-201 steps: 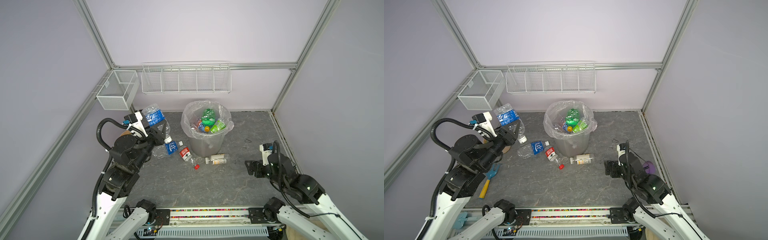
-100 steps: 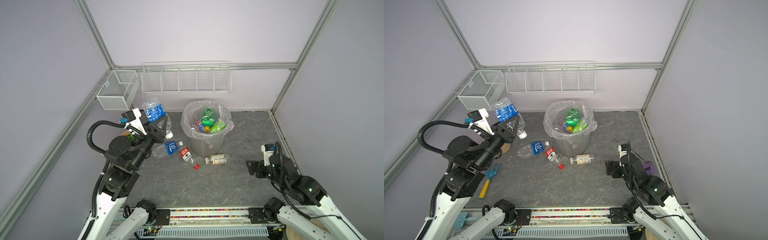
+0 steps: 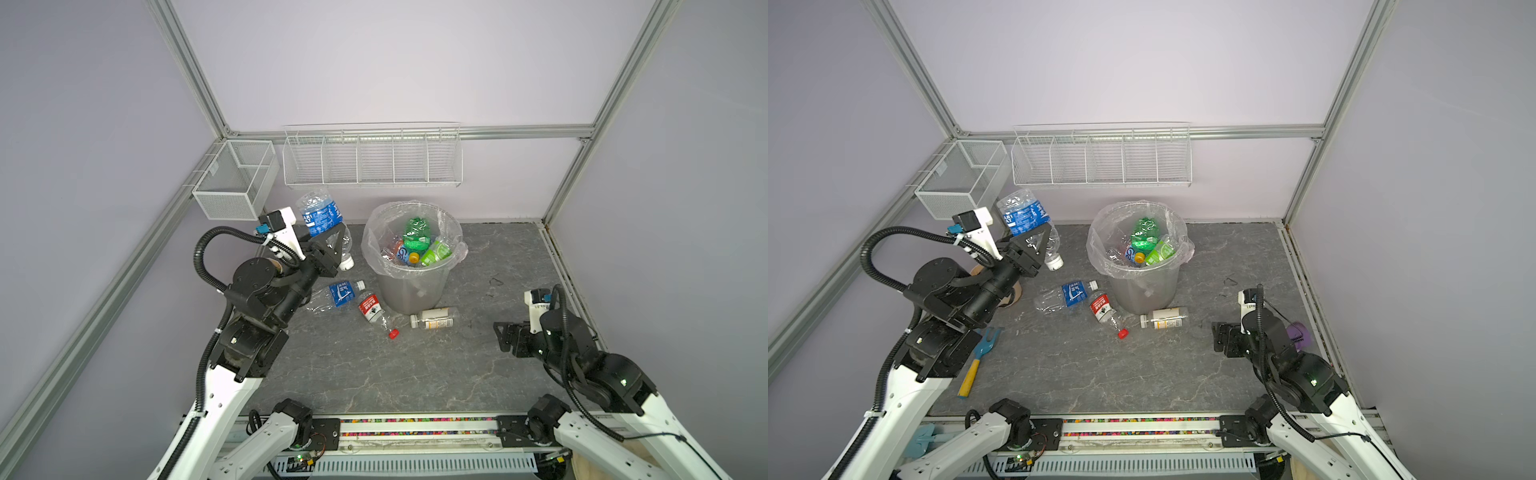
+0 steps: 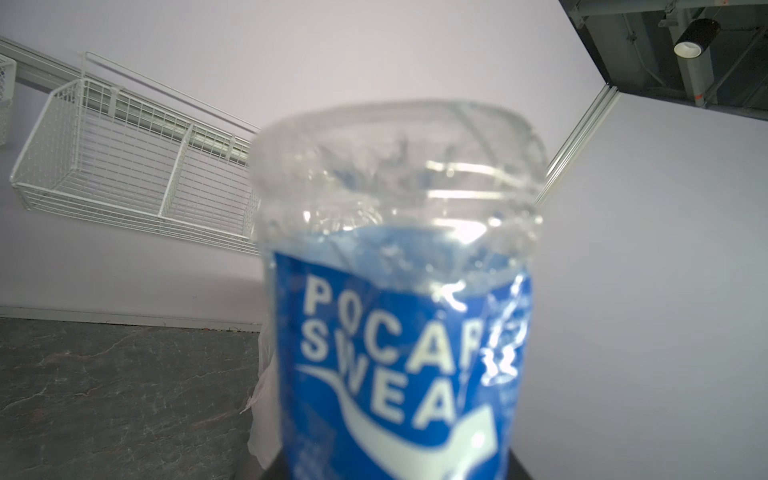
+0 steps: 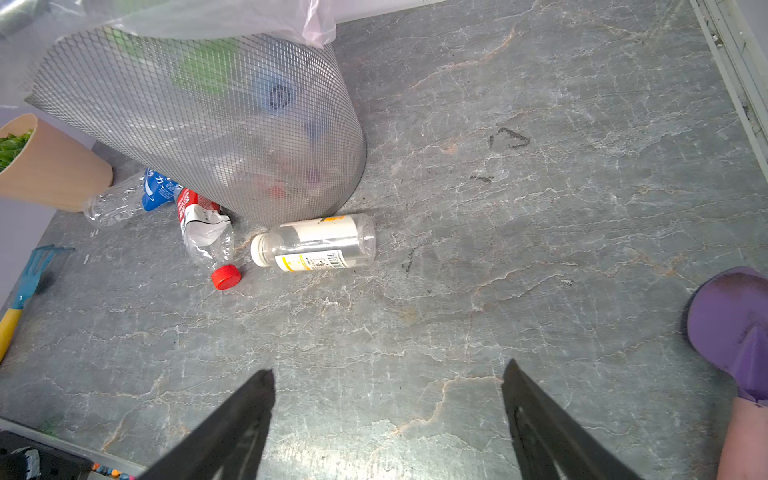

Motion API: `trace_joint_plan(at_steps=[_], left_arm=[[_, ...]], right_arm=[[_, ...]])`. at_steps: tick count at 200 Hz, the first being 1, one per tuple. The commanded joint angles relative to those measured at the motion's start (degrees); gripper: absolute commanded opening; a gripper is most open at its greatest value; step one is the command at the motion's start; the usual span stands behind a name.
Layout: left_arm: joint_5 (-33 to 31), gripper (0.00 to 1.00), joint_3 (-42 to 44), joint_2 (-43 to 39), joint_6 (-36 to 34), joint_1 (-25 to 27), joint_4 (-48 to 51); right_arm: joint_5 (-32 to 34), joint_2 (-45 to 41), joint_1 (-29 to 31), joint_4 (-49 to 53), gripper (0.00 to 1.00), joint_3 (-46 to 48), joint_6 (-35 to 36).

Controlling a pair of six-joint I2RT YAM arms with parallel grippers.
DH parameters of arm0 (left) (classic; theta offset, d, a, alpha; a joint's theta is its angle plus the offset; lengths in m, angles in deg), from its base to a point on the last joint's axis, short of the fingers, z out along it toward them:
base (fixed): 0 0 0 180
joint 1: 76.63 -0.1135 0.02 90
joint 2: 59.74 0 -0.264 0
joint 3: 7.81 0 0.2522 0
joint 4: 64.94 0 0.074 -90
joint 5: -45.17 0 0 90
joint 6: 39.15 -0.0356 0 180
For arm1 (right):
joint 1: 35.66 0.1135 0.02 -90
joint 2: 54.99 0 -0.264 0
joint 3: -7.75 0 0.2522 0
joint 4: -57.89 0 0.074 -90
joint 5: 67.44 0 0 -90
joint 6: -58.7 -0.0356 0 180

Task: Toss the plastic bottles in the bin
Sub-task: 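Swing the bottle over the bin and open the left gripper, then withdraw the left gripper while the right gripper moves toward the small white-cap bottle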

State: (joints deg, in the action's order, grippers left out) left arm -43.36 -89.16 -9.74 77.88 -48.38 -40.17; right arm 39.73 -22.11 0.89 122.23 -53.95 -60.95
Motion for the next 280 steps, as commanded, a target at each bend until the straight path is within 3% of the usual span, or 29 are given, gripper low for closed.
trace_joint_plan(at_steps=[1, 29, 37, 42, 52, 55, 77, 92, 119, 160, 280], left_arm=[[-1.6, 0.1, -4.1, 3.8, -4.7, 3.7, -0.7], [-2.2, 0.12, -12.9, 13.7, -7.0, 6.7, 6.5], [-1.1, 0.19, -18.0, 18.1, -7.4, 6.7, 12.1], [-1.1, 0.34, -22.0, 21.1, -7.6, 6.8, 16.7], [-3.4, 0.94, -29.5, 26.1, -7.7, 7.4, 25.3], [-4.5, 1.0, -31.1, 27.2, -7.8, 7.7, 27.3], [-8.5, 1.0, -34.4, 27.1, -10.6, 11.6, 30.7], [-7.8, 1.0, -34.0, 23.7, -11.2, 12.4, 30.4], [-13.3, 1.0, -29.2, 16.0, -12.1, 12.4, 29.3], [-16.2, 1.0, -22.2, 7.5, -9.8, 12.4, 27.5], [-23.2, 1.0, -2.3, -2.3, -3.1, 12.2, 26.9]], right_arm=[[1.3, -0.8, -0.2, 0.6, 0.88, 0.5, -0.9], [1.5, -1.0, -0.2, 1.2, 0.88, -0.1, -0.7], [1.6, -1.0, -0.2, 1.6, 0.88, -0.3, -0.7], [1.6, -1.1, -0.2, 1.7, 0.88, -0.5, -0.6], [1.6, -1.2, -0.2, 1.9, 0.88, -0.6, -0.5], [1.7, -1.3, -0.3, 2.0, 0.89, -0.7, -0.4], [1.7, -2.1, -0.2, 2.5, 0.89, -0.6, -0.3], [1.6, -2.7, -0.2, 2.9, 0.88, -0.2, -0.1], [1.9, -3.9, -0.2, 2.8, 0.88, 0.8, 0.0], [1.1, -4.1, -0.2, 2.6, 0.88, 0.9, -0.5], [1.0, -3.4, -0.2, 2.8, 0.89, 0.6, -0.8]])
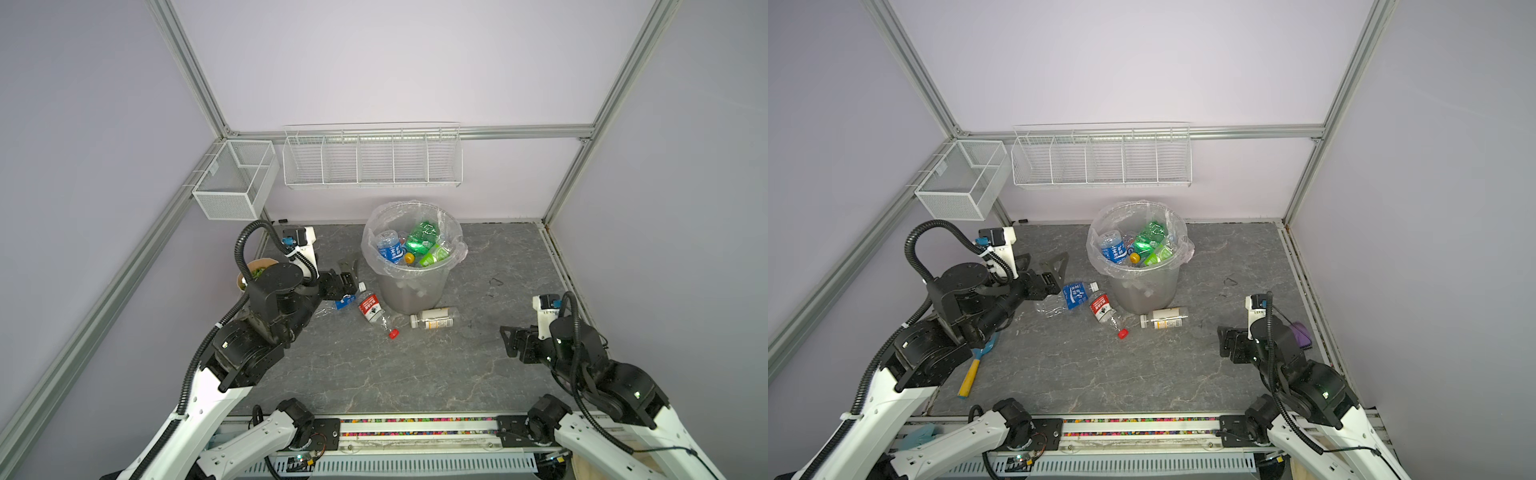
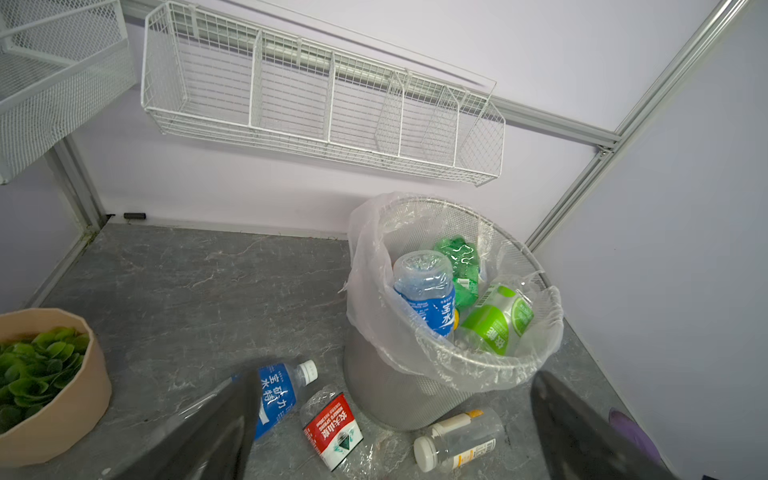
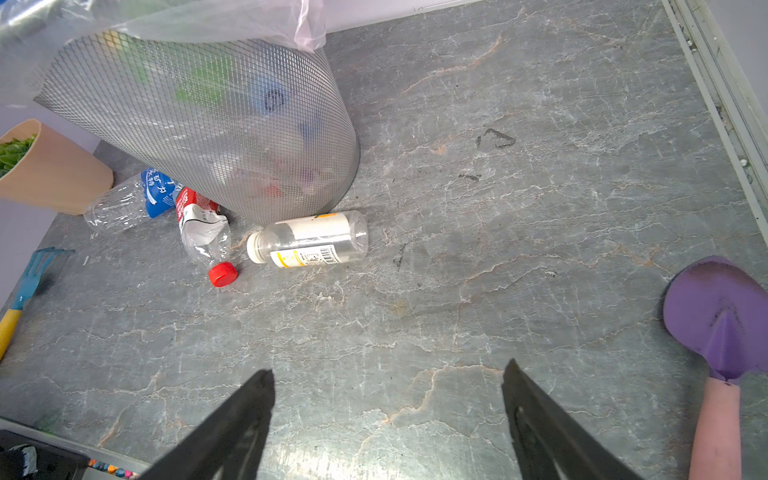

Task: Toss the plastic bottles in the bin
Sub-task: 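Withdraw the left gripper while the right gripper moves toward the small white-cap bottle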

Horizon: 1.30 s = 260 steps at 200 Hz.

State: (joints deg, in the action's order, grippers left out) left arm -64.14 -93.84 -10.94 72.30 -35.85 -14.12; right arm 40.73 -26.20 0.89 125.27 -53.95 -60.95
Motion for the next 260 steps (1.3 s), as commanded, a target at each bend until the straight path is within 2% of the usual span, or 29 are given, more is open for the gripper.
trace_joint_plan(at_steps=[1, 94, 169, 260], left_arm=[[-2.4, 1.0, 2.5, -1.1, 2.5, -0.3, 0.9], [2.2, 1.0, 11.3, 0.0, 6.9, -3.3, 2.1], [5.8, 1.0, 19.4, -1.0, 10.1, -5.3, 0.8], [8.0, 0.99, 27.2, -2.8, 13.3, -5.6, -0.4]], right_arm=[[0.0, 0.8, -0.2, -0.2, 0.88, 0.6, -0.8], [-0.9, 3.0, -0.1, -1.0, 0.88, 0.6, -1.0], [-4.1, 7.6, -0.2, -3.6, 0.88, 0.6, -1.1], [-7.3, 16.6, -0.2, -7.0, 0.89, -0.5, -6.7]])
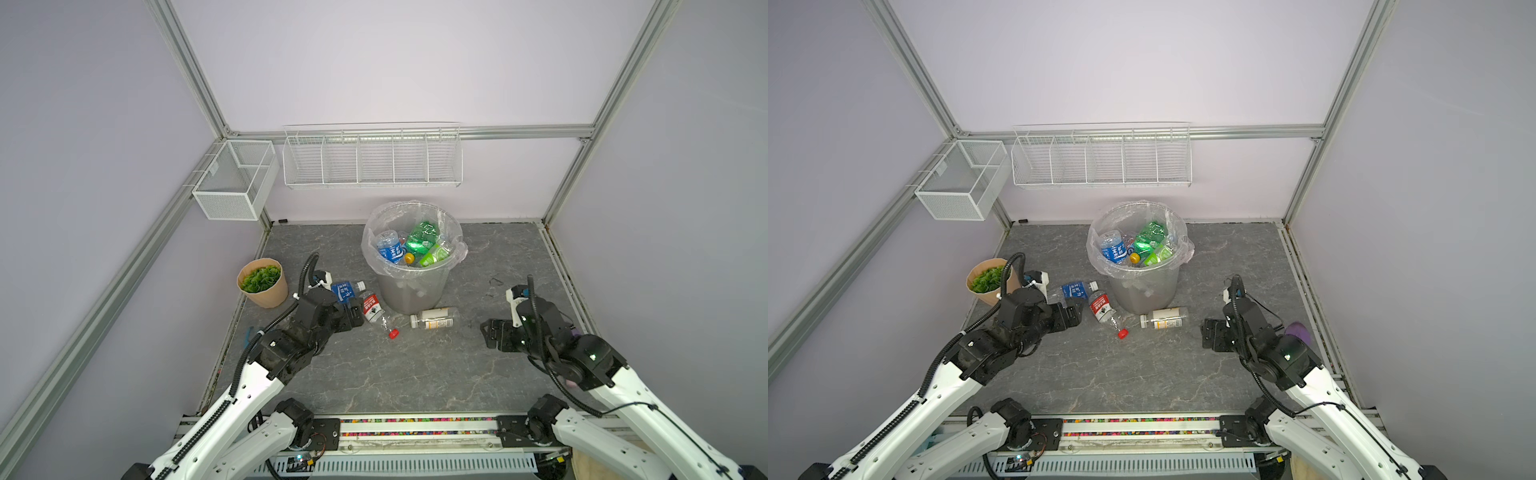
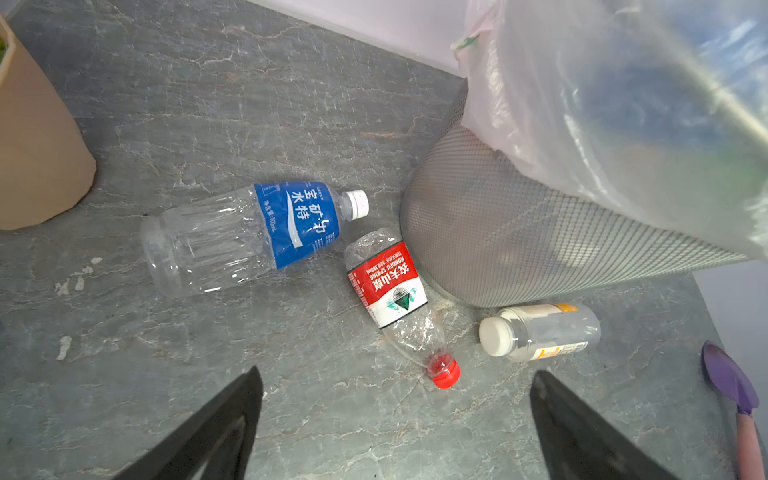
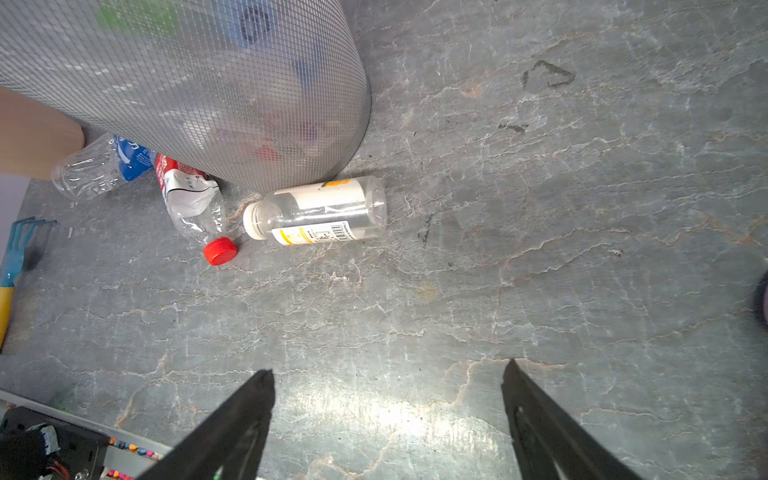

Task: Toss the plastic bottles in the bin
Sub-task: 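Withdraw the left gripper while the right gripper moves toward the small white-cap bottle, then lower the right gripper around the small white-cap bottle and close it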

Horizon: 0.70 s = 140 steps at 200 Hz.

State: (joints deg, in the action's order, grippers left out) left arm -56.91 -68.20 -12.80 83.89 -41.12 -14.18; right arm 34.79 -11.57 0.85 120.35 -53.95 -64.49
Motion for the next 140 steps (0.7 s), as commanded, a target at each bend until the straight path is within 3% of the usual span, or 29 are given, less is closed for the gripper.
trace_joint_plan(at_steps=[1, 140], left_arm=[[0.8, 0.99, 1.6, -1.0, 1.8, -0.3, -0.3], [4.1, 0.97, 10.8, -5.3, 6.3, -0.3, -1.8]], right_arm=[[-1.3, 2.2, -0.1, -2.1, 0.88, -0.6, -3.4], [-5.4, 18.5, -0.2, -6.3, 0.89, -5.5, -21.9]])
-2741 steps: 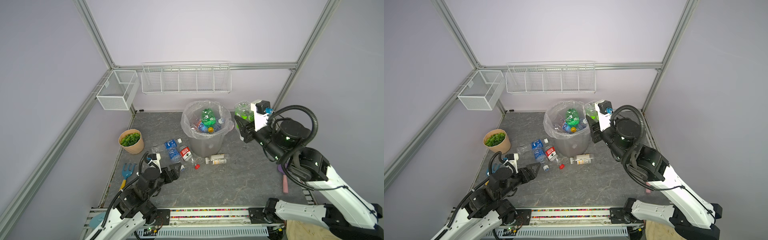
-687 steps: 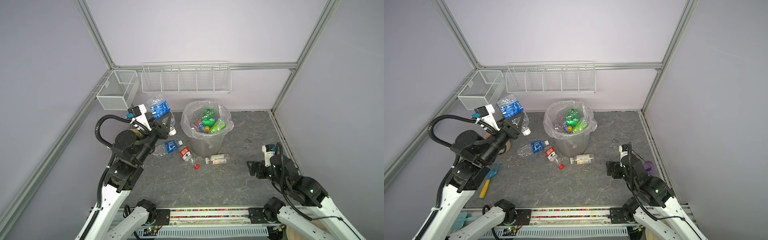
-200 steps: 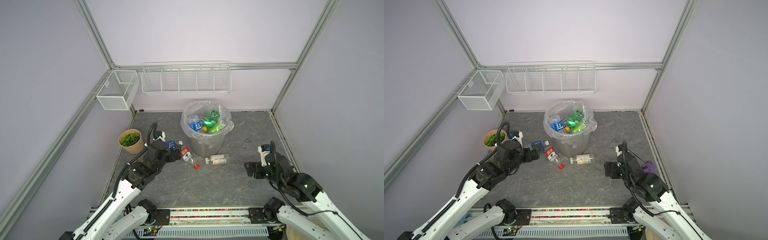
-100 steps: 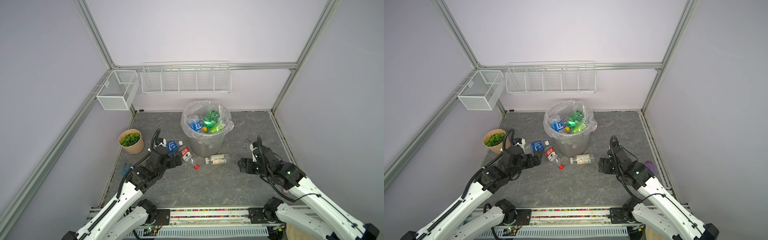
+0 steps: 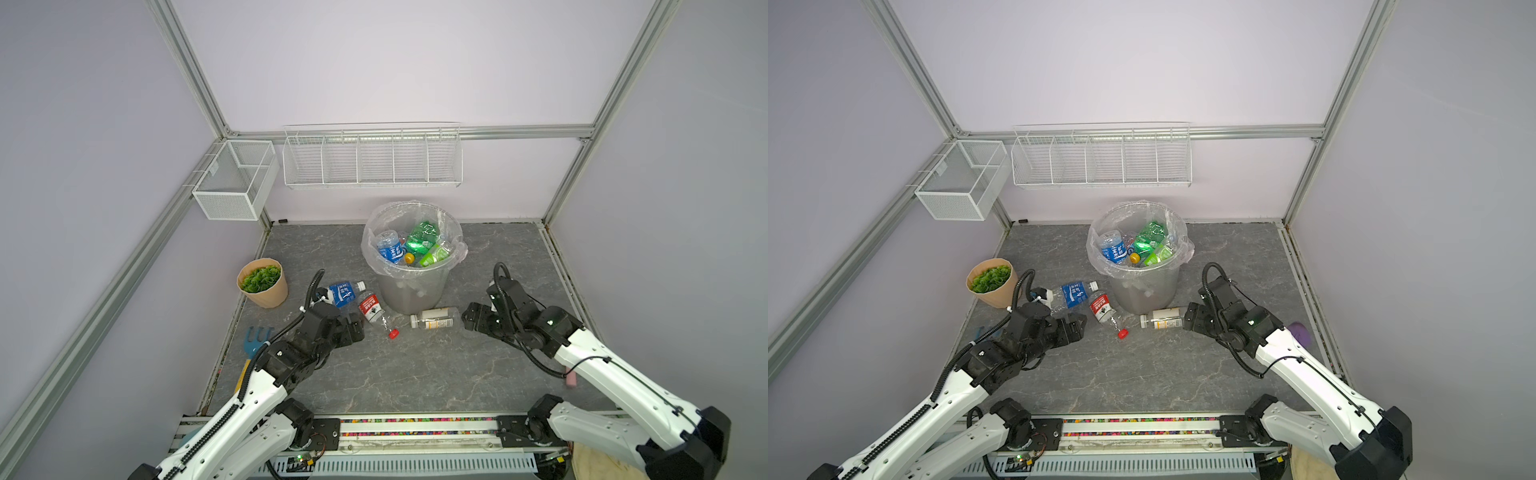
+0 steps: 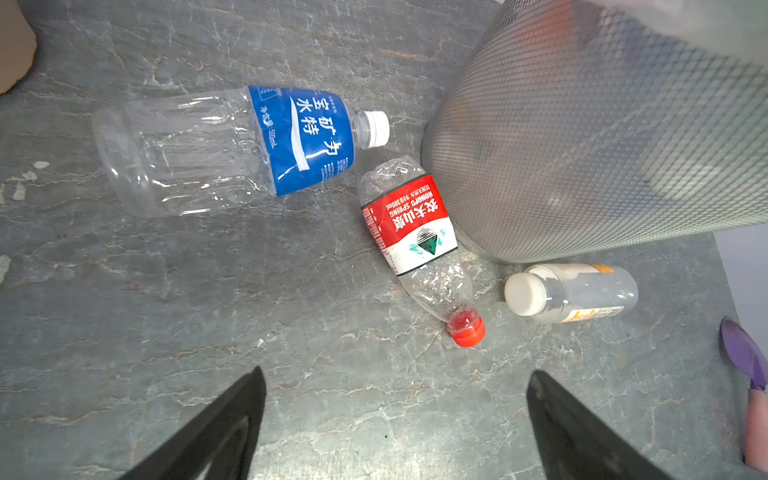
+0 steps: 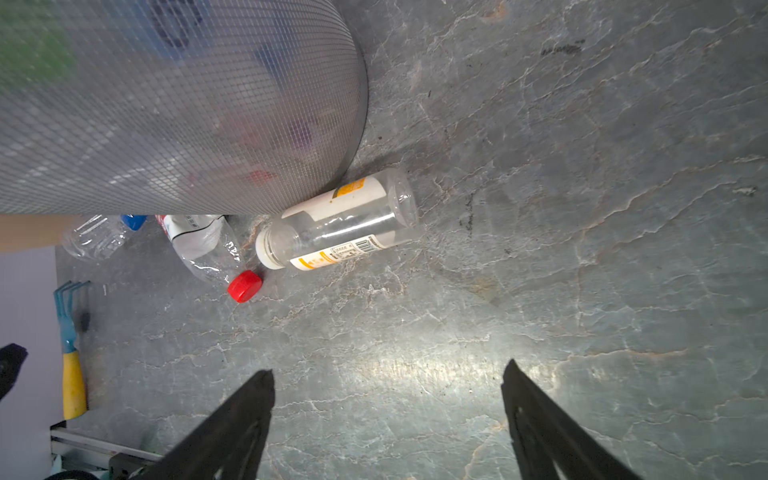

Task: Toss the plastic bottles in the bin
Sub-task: 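Lower the right gripper around the small white-cap bottle and close it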

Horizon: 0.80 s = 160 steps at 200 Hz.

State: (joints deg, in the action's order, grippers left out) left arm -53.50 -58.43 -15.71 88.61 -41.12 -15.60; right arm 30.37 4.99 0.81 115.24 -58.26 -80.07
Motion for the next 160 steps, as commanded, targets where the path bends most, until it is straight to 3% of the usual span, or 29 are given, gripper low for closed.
trace_joint_plan(at_steps=[1, 89, 160], left_arm=[[0.7, 0.97, 1.1, -2.4, 1.6, -0.3, -0.5], [0.8, 0.97, 3.3, -5.3, 2.7, -0.3, 0.0], [0.8, 0.97, 4.5, -7.7, 3.0, -0.3, 1.1]], right_arm=[[-1.0, 2.0, -0.1, -1.2, 0.89, -1.2, -6.4], [-1.8, 7.4, -0.3, -6.1, 0.89, 0.6, -20.8], [-7.4, 13.3, -0.8, -13.2, 0.89, 1.5, -28.8]])
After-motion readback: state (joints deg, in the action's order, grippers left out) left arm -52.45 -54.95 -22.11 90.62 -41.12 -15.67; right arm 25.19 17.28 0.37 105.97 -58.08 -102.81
